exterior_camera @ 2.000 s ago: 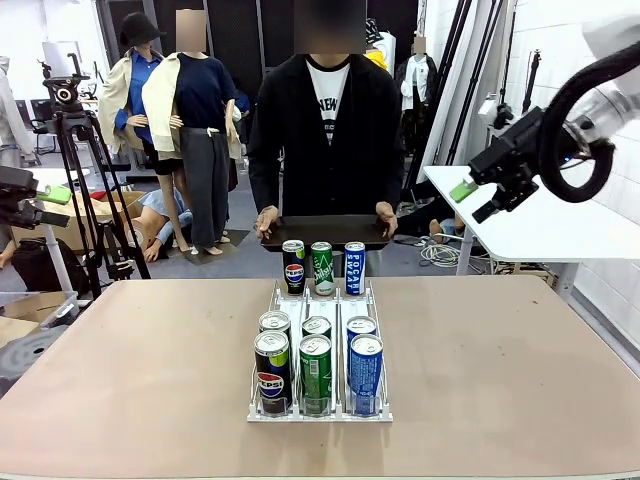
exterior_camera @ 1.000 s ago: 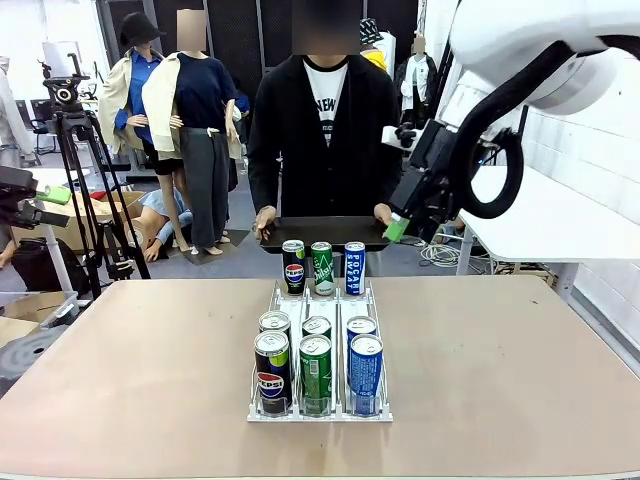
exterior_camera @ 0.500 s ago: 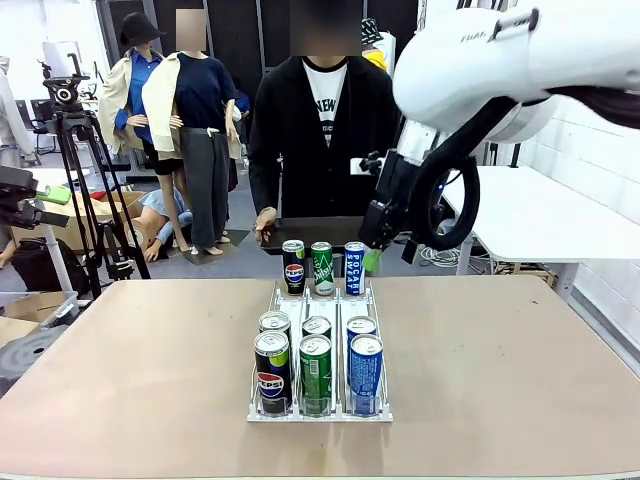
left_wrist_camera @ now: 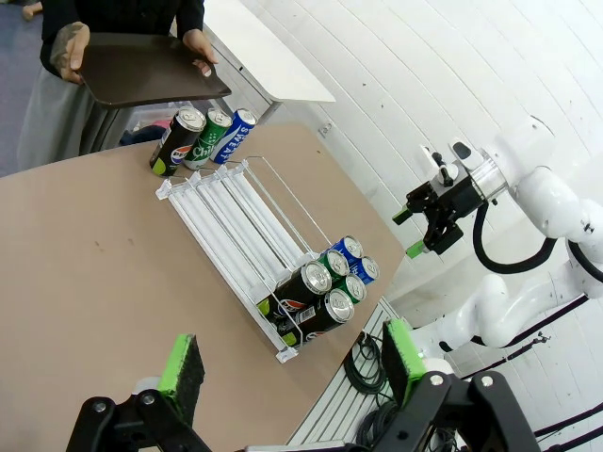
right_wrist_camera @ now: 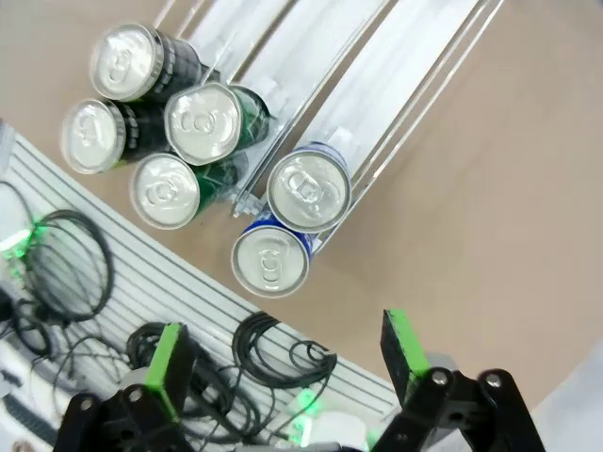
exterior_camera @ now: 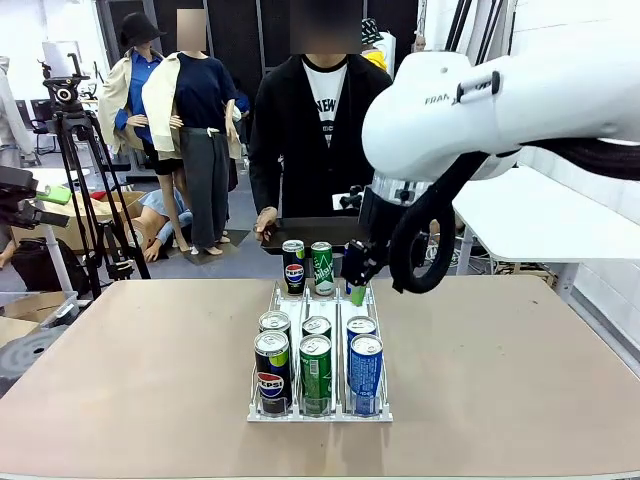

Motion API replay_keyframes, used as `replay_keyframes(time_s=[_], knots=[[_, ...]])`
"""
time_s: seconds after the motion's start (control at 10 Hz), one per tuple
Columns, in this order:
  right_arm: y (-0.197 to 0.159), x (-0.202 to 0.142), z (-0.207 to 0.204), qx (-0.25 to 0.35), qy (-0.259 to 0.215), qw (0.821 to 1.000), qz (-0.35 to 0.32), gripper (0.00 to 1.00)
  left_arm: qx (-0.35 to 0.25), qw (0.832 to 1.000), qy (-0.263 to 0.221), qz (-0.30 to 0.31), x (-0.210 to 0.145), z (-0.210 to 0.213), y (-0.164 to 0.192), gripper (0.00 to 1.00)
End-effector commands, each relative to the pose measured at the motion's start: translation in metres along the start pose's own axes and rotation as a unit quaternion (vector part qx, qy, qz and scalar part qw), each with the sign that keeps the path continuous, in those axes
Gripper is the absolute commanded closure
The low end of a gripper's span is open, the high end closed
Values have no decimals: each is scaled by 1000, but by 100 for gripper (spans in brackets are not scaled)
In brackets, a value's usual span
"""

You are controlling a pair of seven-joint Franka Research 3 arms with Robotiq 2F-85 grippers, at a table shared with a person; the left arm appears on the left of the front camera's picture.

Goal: Retrieve and hand over the desired beverage to the person.
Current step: Pick up a can of the same type that the person held from the Automatic Can Dispenser.

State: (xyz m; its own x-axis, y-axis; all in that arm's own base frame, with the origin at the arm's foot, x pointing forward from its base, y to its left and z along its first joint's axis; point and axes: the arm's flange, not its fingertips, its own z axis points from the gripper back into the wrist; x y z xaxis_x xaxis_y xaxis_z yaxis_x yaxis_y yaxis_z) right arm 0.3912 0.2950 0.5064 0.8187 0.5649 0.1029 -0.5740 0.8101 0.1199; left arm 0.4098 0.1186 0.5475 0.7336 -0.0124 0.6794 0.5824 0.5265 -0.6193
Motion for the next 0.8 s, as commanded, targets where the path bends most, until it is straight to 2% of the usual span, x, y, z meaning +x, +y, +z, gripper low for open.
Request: replay_keyframes(time_s=[0.0, 0.2, 0.7], knots=[[4, -6, -21, -22, -14, 999, -20, 0, -7, 1000, -5, 2, 0, 1, -1, 0], [0, -6, -37, -18, -14, 999, -32, 0, -7, 1000, -5, 2, 0, 1, -1, 0], [8, 0, -66, -59, -17, 997, -44, 0, -7, 1000, -5, 2, 0, 1, -1, 0]])
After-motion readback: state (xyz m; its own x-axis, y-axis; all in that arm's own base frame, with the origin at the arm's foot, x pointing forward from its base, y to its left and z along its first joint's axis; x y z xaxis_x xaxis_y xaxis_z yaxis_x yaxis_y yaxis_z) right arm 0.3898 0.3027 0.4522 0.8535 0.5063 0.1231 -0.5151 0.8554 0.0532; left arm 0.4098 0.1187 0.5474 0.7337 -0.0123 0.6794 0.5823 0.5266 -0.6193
